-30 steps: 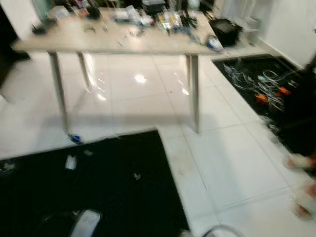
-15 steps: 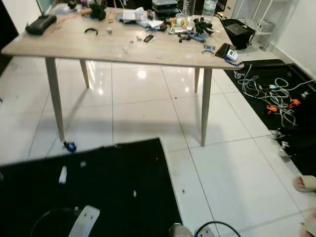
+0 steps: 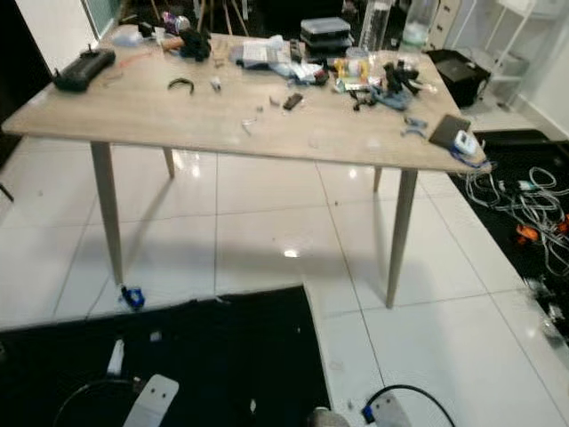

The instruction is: Picking trash to rubbish bin

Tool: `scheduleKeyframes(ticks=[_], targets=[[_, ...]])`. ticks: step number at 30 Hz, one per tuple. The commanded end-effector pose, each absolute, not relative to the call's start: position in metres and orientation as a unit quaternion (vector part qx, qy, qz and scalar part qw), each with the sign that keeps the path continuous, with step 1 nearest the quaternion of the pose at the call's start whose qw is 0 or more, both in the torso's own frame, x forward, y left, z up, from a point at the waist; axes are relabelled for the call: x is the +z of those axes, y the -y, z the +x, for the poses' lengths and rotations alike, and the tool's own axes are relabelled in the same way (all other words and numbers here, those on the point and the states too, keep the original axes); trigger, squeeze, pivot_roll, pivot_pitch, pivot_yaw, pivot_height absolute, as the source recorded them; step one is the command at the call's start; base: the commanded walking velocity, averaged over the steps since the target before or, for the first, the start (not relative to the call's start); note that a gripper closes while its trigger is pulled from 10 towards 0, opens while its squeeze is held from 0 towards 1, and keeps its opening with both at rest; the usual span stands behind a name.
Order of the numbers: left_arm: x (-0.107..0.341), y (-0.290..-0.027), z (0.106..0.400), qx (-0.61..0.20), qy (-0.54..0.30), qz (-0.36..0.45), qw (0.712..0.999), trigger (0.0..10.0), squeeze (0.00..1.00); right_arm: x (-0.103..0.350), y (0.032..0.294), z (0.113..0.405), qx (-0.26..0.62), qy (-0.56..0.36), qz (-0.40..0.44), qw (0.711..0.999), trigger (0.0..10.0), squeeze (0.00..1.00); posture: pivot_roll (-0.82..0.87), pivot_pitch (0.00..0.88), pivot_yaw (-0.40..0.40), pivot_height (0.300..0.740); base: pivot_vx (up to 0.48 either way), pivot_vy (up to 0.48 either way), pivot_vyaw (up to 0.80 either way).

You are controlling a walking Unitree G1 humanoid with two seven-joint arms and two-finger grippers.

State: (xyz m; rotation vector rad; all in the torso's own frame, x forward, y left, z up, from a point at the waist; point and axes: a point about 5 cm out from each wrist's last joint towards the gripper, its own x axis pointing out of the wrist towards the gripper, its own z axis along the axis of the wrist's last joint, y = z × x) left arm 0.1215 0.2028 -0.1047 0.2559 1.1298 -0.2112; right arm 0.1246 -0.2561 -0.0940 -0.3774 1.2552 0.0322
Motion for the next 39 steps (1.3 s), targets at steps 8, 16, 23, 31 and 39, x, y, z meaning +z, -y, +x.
scheduleKeyframes(ticks=[8,16,23,31,39], targets=[[-0.104,-0.205,0.122,-0.102,-0.539,0.122,0.827,10.0,0.00,-0.070,0.304,0.141,-0.152,-0.532,-0.165,0.817,10.0,0.00,0.03,0.000,0.008,0.740,0.480,0.000,0.00],[-0.098,-0.198,0.144,-0.144,-0.518,0.151,0.830,10.0,0.00,0.030,0.433,0.143,-0.506,-0.369,-0.199,0.754,10.0,0.00,-0.07,0.031,0.058,0.740,0.480,0.000,0.00],[-0.101,-0.195,0.137,-0.160,-0.523,0.151,0.823,10.0,0.00,0.142,0.496,0.134,-0.676,-0.140,-0.199,0.695,10.0,0.00,-0.09,0.034,0.073,0.740,0.480,0.000,0.00],[-0.104,-0.192,0.128,-0.172,-0.538,0.148,0.812,10.0,0.00,0.276,0.426,0.250,-0.336,0.245,-0.093,0.904,10.0,0.00,-0.12,0.035,0.071,0.740,0.333,0.000,0.00],[-0.101,-0.174,0.141,-0.207,-0.519,0.155,0.814,10.0,0.00,0.281,0.311,0.299,0.030,0.271,-0.002,0.962,10.0,0.00,-0.13,0.044,0.075,0.740,0.000,0.000,0.00]])
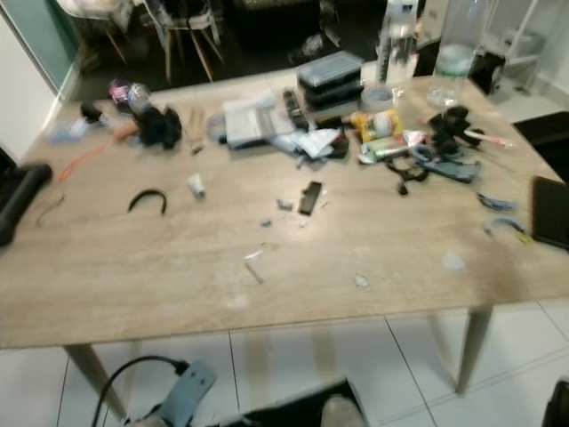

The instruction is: Picking trash to rubbish bin

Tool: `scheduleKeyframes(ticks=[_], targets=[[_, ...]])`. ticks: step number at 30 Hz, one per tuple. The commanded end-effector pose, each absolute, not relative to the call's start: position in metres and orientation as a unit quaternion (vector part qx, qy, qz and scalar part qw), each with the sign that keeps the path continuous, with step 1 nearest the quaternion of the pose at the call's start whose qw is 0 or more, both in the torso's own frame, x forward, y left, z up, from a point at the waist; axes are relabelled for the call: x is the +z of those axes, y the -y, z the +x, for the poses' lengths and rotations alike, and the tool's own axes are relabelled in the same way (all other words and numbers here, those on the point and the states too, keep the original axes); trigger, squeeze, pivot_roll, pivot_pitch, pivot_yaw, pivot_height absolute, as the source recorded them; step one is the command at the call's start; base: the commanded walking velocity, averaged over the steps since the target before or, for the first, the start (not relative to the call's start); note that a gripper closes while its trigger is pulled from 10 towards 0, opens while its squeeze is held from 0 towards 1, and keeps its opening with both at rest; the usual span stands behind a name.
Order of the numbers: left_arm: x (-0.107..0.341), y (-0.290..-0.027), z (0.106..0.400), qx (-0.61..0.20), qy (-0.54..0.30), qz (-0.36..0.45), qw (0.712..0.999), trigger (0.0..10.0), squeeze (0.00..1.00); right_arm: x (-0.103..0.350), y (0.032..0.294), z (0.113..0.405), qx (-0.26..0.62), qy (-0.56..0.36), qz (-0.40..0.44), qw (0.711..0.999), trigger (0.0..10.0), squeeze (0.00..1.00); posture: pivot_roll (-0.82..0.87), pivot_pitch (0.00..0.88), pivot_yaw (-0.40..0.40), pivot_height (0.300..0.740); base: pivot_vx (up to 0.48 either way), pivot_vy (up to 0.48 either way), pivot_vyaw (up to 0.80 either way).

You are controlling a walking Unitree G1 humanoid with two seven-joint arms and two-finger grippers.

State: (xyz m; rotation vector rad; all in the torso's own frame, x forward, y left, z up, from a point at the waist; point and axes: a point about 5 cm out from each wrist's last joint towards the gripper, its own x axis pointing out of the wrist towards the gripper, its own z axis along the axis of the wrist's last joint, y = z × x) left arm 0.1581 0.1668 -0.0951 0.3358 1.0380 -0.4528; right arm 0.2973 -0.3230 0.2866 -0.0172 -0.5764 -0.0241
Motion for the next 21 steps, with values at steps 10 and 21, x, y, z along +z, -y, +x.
scheduleKeyframes(ticks=[10,21], targets=[[-0.104,-0.177,0.131,-0.221,-0.533,0.160,0.801,10.0,0.00,0.199,0.243,0.353,0.085,0.069,0.005,0.994,10.0,0.00,-0.13,0.051,0.091,0.740,0.000,0.000,0.00],[-0.106,-0.177,0.125,-0.223,-0.538,0.159,0.797,10.0,0.00,0.173,0.211,0.370,0.122,-0.023,-0.003,0.992,10.0,0.00,-0.10,0.062,0.079,0.740,0.000,0.000,0.00]])
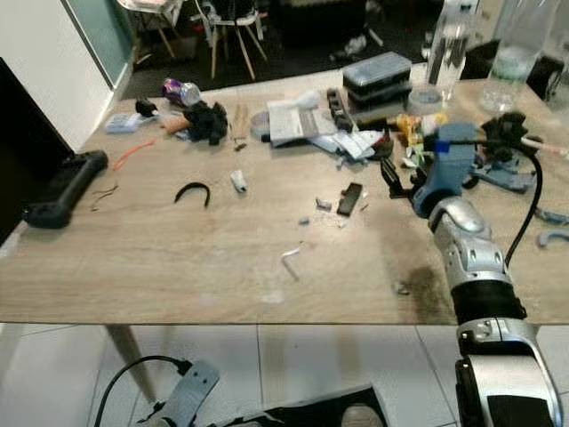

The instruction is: Picking trash to rubbish bin

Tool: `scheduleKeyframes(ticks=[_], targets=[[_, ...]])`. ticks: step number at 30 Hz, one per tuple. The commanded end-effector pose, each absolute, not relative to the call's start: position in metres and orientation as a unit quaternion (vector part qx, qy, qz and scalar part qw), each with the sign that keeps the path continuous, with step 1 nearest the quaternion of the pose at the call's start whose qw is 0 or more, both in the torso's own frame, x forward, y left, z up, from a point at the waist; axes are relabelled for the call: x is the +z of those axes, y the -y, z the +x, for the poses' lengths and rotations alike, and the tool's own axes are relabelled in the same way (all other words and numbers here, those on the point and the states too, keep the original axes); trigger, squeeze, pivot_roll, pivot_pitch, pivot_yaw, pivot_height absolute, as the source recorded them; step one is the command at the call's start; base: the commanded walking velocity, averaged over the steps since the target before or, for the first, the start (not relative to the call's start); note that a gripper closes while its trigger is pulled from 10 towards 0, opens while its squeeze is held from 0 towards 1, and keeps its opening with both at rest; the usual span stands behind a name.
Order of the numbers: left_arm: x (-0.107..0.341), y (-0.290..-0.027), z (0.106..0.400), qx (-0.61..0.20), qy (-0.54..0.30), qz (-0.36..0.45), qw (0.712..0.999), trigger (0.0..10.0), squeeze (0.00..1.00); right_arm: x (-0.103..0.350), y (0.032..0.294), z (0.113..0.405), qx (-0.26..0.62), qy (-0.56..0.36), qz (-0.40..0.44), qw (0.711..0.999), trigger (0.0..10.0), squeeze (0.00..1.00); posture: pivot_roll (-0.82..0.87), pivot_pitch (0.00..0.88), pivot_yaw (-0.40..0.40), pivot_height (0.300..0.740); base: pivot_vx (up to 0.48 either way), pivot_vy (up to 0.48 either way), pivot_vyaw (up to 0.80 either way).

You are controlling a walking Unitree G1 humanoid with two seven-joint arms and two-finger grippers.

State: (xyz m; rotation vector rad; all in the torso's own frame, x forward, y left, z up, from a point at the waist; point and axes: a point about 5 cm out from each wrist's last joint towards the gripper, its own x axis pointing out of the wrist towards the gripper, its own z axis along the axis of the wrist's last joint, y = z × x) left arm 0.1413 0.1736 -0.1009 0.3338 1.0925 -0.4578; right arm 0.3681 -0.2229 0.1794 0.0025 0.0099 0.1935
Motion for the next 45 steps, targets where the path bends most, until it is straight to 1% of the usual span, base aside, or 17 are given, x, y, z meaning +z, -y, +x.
scheduleKeyframes(ticks=[1,2,3,10,12,18,24,30,37,41,43,45], targets=[[-0.106,-0.177,0.125,-0.223,-0.538,0.159,0.797,10.0,0.00,0.173,0.211,0.370,0.122,-0.023,-0.003,0.992,10.0,0.00,-0.10,0.062,0.079,0.740,0.000,0.000,0.00],[-0.108,-0.177,0.121,-0.223,-0.542,0.162,0.794,10.0,0.00,0.174,0.202,0.371,0.151,-0.025,-0.005,0.988,10.0,0.00,-0.10,0.067,0.079,0.740,0.000,0.000,0.00],[-0.109,-0.177,0.118,-0.223,-0.545,0.163,0.792,10.0,0.00,0.172,0.199,0.372,0.158,-0.033,-0.008,0.987,10.0,0.00,-0.10,0.075,0.080,0.740,0.000,0.000,0.00],[-0.112,-0.184,0.104,-0.223,-0.559,0.169,0.780,10.0,0.00,0.150,0.183,0.376,0.171,-0.104,-0.041,0.979,10.0,0.00,-0.08,0.108,0.089,0.740,0.000,0.000,0.00],[-0.112,-0.185,0.102,-0.223,-0.561,0.169,0.779,10.0,0.00,0.148,0.182,0.375,0.171,-0.112,-0.042,0.978,10.0,0.00,-0.08,0.110,0.090,0.740,0.000,0.000,0.00],[-0.113,-0.191,0.094,-0.221,-0.567,0.169,0.775,10.0,0.00,0.140,0.185,0.375,0.142,-0.126,-0.018,0.982,10.0,0.00,-0.06,0.136,0.107,0.740,0.000,0.000,0.00],[-0.111,-0.200,0.097,-0.220,-0.562,0.172,0.778,10.0,0.00,0.140,0.187,0.375,0.141,-0.123,0.001,0.982,10.0,0.00,-0.05,0.159,0.123,0.740,0.000,0.000,0.00],[-0.108,-0.212,0.096,-0.220,-0.562,0.178,0.778,10.0,0.00,0.151,0.186,0.376,0.152,-0.088,0.017,0.984,10.0,0.00,-0.03,0.191,0.142,0.740,0.000,0.000,0.00],[-0.108,-0.215,0.093,-0.227,-0.563,0.179,0.774,10.0,0.00,0.158,0.183,0.378,0.159,-0.076,0.012,0.984,10.0,0.00,-0.02,0.208,0.147,0.740,0.000,0.000,0.00],[-0.108,-0.214,0.089,-0.237,-0.563,0.176,0.772,10.0,0.00,0.154,0.188,0.381,0.125,-0.133,-0.033,0.983,10.0,0.00,-0.02,0.228,0.147,0.740,0.000,0.000,0.00],[-0.109,-0.212,0.087,-0.244,-0.561,0.173,0.772,10.0,0.00,0.156,0.194,0.382,0.086,-0.159,-0.021,0.983,10.0,0.00,-0.02,0.240,0.144,0.740,0.000,0.000,0.00],[-0.109,-0.211,0.088,-0.246,-0.559,0.172,0.773,10.0,0.00,0.159,0.195,0.384,0.073,-0.159,-0.010,0.985,10.0,0.00,-0.03,0.243,0.144,0.740,0.000,0.000,0.00]])
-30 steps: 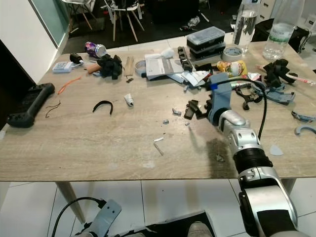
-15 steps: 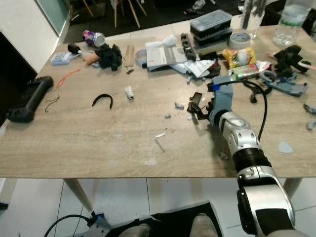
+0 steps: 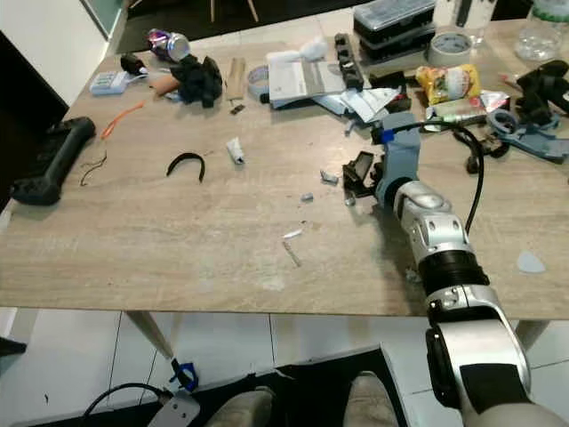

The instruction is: Picking trash to rubbish bin

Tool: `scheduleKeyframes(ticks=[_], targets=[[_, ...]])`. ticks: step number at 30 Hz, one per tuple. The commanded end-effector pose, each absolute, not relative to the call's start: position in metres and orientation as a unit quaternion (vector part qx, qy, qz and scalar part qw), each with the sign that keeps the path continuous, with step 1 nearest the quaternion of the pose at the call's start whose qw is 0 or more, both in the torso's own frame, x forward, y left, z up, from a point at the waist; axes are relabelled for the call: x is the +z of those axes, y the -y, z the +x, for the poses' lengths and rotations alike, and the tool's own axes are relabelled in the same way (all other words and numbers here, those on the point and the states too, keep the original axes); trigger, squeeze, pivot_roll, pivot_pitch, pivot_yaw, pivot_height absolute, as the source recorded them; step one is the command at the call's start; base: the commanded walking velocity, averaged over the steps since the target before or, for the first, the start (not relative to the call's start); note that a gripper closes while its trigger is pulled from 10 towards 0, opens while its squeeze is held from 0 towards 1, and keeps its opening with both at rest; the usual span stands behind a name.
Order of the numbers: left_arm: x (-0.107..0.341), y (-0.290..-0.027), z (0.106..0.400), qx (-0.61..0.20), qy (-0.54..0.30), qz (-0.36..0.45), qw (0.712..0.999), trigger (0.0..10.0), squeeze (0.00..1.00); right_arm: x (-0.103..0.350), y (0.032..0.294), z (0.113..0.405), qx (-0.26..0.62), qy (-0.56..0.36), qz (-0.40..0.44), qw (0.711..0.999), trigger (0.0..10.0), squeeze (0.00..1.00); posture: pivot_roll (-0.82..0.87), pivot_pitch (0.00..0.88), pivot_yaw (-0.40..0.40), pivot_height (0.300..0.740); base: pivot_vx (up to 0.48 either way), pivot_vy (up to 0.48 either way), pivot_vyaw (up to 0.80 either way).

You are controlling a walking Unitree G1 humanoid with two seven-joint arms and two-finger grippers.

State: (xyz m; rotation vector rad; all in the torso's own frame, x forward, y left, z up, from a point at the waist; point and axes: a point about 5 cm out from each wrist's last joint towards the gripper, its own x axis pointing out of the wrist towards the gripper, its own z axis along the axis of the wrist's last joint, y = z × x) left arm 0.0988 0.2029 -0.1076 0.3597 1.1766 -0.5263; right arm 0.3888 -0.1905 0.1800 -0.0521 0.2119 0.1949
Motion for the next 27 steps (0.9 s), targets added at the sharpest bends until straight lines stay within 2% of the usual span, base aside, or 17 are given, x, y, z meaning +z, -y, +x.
scheduleKeyframes(ticks=[1,7,8,24,27], targets=[[-0.109,-0.210,0.088,-0.247,-0.558,0.172,0.773,10.0,0.00,0.161,0.196,0.384,0.070,-0.158,-0.008,0.985,10.0,0.00,-0.03,0.245,0.143,0.740,0.000,0.000,0.00],[-0.108,-0.207,0.091,-0.251,-0.553,0.170,0.776,10.0,0.00,0.169,0.198,0.386,0.071,-0.159,-0.035,0.984,10.0,0.00,-0.03,0.253,0.138,0.740,0.000,0.000,0.00],[-0.108,-0.206,0.094,-0.253,-0.549,0.169,0.779,10.0,0.00,0.171,0.197,0.387,0.078,-0.163,-0.045,0.982,0.0,0.00,-0.03,0.254,0.135,0.740,0.000,0.000,0.00],[-0.108,-0.200,0.099,-0.253,-0.543,0.160,0.785,10.0,0.00,0.155,0.191,0.380,0.091,-0.211,-0.003,0.973,0.0,0.00,-0.05,0.234,0.114,0.740,0.000,0.000,0.00],[-0.108,-0.197,0.102,-0.252,-0.543,0.159,0.785,10.0,0.00,0.163,0.196,0.381,0.088,-0.185,0.045,0.978,0.0,0.00,-0.06,0.219,0.111,0.740,0.000,0.000,0.00]])
